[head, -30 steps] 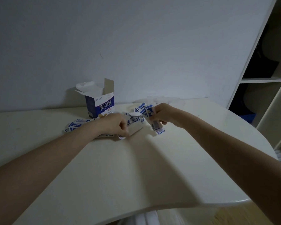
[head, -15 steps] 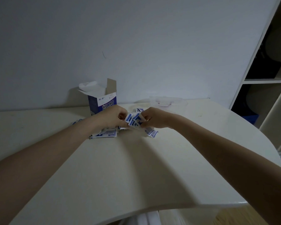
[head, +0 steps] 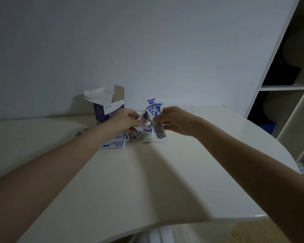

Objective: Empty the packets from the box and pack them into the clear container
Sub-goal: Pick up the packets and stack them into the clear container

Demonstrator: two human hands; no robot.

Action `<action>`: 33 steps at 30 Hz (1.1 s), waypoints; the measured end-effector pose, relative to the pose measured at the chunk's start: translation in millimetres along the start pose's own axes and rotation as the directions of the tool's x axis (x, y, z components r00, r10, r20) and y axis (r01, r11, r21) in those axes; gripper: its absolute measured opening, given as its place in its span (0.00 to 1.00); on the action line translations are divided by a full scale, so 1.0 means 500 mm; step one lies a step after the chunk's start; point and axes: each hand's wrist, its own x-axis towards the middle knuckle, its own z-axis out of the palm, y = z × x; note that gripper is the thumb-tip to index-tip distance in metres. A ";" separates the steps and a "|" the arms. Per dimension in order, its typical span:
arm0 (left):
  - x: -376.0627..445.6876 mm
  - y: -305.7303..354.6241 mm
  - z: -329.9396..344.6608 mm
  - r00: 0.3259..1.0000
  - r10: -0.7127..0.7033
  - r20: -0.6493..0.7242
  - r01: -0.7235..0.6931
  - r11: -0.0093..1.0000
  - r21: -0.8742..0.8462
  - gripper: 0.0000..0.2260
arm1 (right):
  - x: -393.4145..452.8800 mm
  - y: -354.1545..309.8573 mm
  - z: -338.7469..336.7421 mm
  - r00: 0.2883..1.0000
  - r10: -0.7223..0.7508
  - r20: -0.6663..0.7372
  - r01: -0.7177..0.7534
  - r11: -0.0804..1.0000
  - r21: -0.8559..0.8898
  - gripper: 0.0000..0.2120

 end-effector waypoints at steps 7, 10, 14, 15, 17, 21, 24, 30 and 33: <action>0.025 0.019 0.059 0.967 0.171 0.188 -0.250 0.760 0.600 0.09 | 0.021 -0.016 -0.022 0.921 -0.269 -0.282 0.021 0.758 -0.652 0.09; 0.033 0.002 0.085 0.958 0.063 0.281 -0.258 0.620 0.741 0.15 | 0.005 -0.001 -0.054 0.956 -0.271 -0.111 0.016 0.427 -0.904 0.14; 0.044 -0.013 0.094 0.939 0.091 0.331 -0.335 0.456 0.825 0.16 | 0.000 0.054 -0.071 0.981 -0.193 0.008 0.026 0.092 -0.995 0.11; 0.044 -0.015 0.094 0.936 0.122 0.331 -0.350 0.442 0.826 0.15 | 0.000 0.069 -0.072 0.987 -0.162 -0.001 0.016 0.104 -0.995 0.10; 0.042 -0.017 0.091 0.935 0.176 0.309 -0.355 0.452 0.818 0.13 | 0.004 0.091 -0.072 0.992 -0.121 -0.035 -0.012 0.184 -0.983 0.10; 0.044 -0.014 0.069 0.966 0.153 0.206 -0.254 0.687 0.681 0.10 | 0.008 0.080 -0.077 0.981 -0.163 -0.108 -0.049 0.328 -0.944 0.04; 0.047 -0.009 0.047 0.987 0.082 0.138 -0.140 0.858 0.494 0.09 | 0.011 0.049 -0.090 0.944 -0.206 -0.256 -0.090 0.587 -0.805 0.11; 0.053 -0.004 0.039 0.999 -0.021 -0.039 0.027 0.986 0.166 0.10 | 0.006 0.014 -0.066 0.950 0.000 -0.313 -0.008 1.000 -0.025 0.12; 0.047 0.010 0.052 0.998 -0.047 -0.036 0.049 0.996 0.071 0.10 | -0.001 0.014 -0.038 0.990 0.055 -0.133 -0.039 0.992 0.119 0.09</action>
